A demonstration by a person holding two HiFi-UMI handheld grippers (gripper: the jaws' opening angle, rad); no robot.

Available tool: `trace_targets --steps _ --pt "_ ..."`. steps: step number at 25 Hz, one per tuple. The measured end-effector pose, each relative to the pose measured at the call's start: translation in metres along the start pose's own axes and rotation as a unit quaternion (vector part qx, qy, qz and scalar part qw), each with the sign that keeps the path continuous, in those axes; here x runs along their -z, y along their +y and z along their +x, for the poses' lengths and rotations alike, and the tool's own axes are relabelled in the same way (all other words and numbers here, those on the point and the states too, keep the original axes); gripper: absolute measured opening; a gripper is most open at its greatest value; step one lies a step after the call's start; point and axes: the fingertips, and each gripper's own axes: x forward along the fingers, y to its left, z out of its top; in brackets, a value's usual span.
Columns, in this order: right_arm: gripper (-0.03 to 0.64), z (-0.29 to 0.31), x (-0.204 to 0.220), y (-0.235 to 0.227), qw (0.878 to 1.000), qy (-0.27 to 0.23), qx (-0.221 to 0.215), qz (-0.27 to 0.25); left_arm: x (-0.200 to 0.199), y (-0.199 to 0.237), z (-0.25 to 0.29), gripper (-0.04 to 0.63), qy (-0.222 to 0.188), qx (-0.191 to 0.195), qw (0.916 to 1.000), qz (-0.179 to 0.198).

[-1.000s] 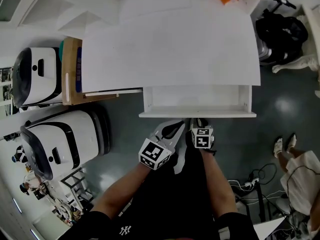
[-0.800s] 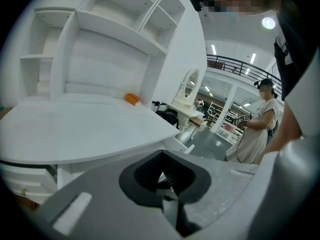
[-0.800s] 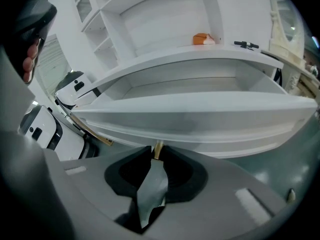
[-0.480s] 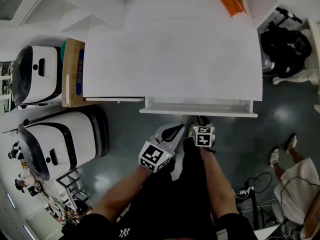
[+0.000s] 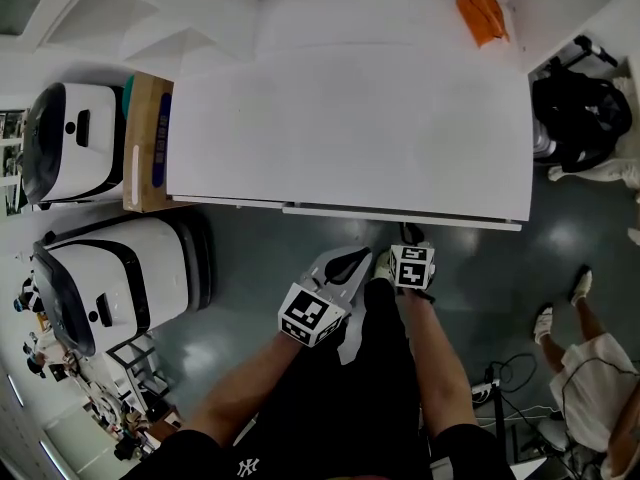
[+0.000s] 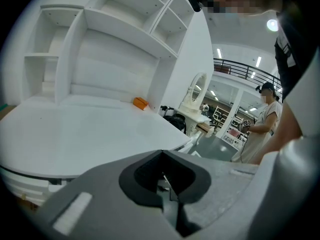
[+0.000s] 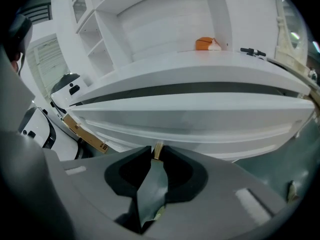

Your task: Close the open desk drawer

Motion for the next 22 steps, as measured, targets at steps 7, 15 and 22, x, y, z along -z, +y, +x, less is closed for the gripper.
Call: trace_targets --steps 7,15,22 --pt "0.103 0.005 -0.011 -0.002 1.000 -0.001 0.002 -0.007 -0.002 0.010 -0.001 0.000 0.000 -0.007 0.9999 -0.008" --pt "0.103 0.013 -0.022 -0.006 1.000 -0.007 0.004 -0.011 0.001 0.013 -0.002 0.000 0.001 -0.009 0.9999 -0.009" --pt "0.103 0.017 -0.027 -0.009 1.000 -0.009 0.008 -0.008 0.003 0.016 -0.004 0.000 0.000 -0.014 0.9998 -0.010"
